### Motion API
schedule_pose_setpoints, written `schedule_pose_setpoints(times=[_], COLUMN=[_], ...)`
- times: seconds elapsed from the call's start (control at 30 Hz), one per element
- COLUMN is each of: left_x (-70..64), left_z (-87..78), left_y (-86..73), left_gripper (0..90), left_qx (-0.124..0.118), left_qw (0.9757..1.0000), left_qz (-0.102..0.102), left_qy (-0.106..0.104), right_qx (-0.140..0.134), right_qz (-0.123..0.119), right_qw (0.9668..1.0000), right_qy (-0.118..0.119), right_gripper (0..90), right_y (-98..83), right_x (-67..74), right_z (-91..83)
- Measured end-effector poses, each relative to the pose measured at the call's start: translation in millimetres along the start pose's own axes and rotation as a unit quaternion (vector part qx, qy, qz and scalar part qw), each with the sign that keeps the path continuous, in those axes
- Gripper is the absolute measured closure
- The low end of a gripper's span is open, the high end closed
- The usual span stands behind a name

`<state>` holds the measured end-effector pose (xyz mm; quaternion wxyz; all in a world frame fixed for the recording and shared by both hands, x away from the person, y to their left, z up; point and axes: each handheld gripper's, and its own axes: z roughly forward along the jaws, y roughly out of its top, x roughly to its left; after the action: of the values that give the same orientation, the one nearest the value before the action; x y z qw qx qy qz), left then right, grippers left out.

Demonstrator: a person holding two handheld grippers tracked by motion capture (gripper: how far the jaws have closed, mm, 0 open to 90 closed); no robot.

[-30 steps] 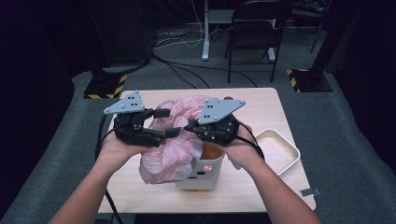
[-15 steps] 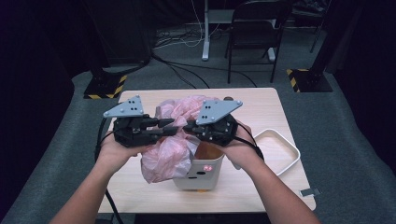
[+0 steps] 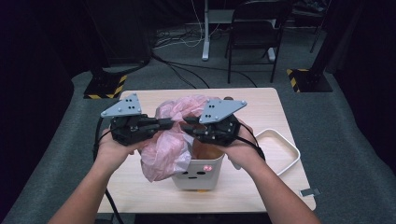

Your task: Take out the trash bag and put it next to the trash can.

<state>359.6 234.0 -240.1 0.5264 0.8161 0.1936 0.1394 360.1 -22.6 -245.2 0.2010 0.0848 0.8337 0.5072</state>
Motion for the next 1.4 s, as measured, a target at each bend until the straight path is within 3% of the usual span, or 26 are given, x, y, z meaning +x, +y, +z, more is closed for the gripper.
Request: schedule_pose_setpoints(times=[0.77, 1.4], left_x=[16.3, 19.5], left_z=[-28.3, -66.9], left_y=[10.9, 19.4], left_gripper=[89.6, 89.6], left_qx=[-0.047, -0.073], left_qw=[0.9984, 0.9950], left_qz=[-0.010, -0.008], left_qy=[0.029, 0.069], right_qx=[-0.030, -0.028], right_qz=[0.000, 0.017], right_qw=[0.9995, 0.9994], right_qy=[-0.011, -0.013], right_gripper=[61.2, 55.7], right_y=[-0.7, -5.6], right_x=[6.2, -1.1], right_z=[-19.7, -15.5])
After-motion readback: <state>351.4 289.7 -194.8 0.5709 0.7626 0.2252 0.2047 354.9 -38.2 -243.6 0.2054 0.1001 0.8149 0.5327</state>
